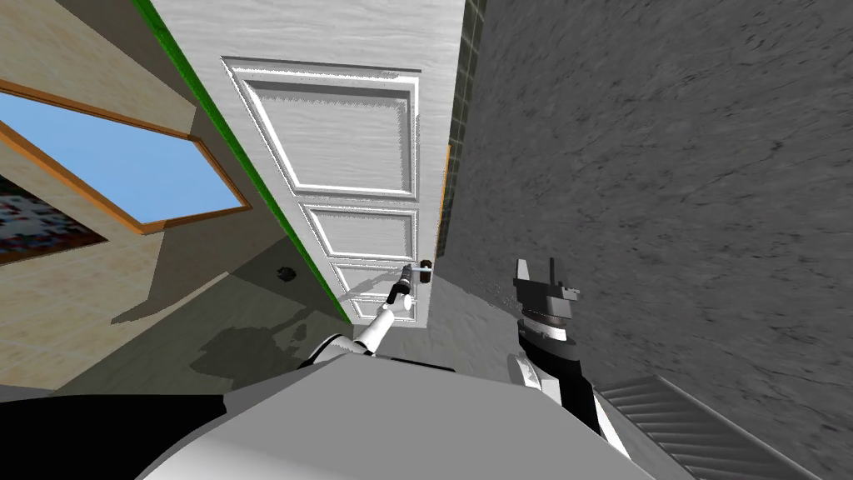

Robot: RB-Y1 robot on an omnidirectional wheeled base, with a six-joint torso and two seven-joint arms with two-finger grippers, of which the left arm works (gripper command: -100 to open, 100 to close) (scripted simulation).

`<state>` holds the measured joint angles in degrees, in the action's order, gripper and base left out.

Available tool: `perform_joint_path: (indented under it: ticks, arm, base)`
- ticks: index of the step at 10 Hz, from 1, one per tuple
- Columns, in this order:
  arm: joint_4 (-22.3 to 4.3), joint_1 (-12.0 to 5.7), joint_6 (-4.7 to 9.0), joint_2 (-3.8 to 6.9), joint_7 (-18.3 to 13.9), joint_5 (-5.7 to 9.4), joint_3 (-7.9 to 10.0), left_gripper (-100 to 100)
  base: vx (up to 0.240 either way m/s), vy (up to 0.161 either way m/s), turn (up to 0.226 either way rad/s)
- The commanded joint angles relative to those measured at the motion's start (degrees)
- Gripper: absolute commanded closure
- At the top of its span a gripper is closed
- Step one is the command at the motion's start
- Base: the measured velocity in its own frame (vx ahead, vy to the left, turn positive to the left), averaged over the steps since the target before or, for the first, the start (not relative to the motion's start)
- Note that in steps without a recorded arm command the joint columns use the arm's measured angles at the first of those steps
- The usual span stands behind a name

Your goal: Push the door open

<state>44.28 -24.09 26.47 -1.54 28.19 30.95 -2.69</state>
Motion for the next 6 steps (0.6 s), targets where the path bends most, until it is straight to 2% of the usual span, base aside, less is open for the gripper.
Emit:
perform_joint_path:
  ticks: [1, 2, 3, 4, 6]
  arm:
    - [-0.4, -0.16, 0.38, -0.86, 0.3, 0.29, 0.61, 100]
    - [-0.4, -0.17, 0.4, -1.08, 0.3, 0.33, 0.69, 100]
    - [-0.4, -0.5, 0.83, -0.07, 0.1, 0.41, 1.12, 100]
    - [-0.5, -0.34, 0.9, 0.95, 0.3, 0.54, 1.54, 100]
    - [-0.5, -0.34, 0.92, 1.54, 0.4, 0.58, 1.68, 100]
  base:
    - [0.02, -0.251, 0.12]
    - [-0.047, -0.224, 0.057]
    - [-0.023, -0.07, 0.069]
    - [0.081, 0.095, 0.04]
    - [0.118, 0.135, -0.019]
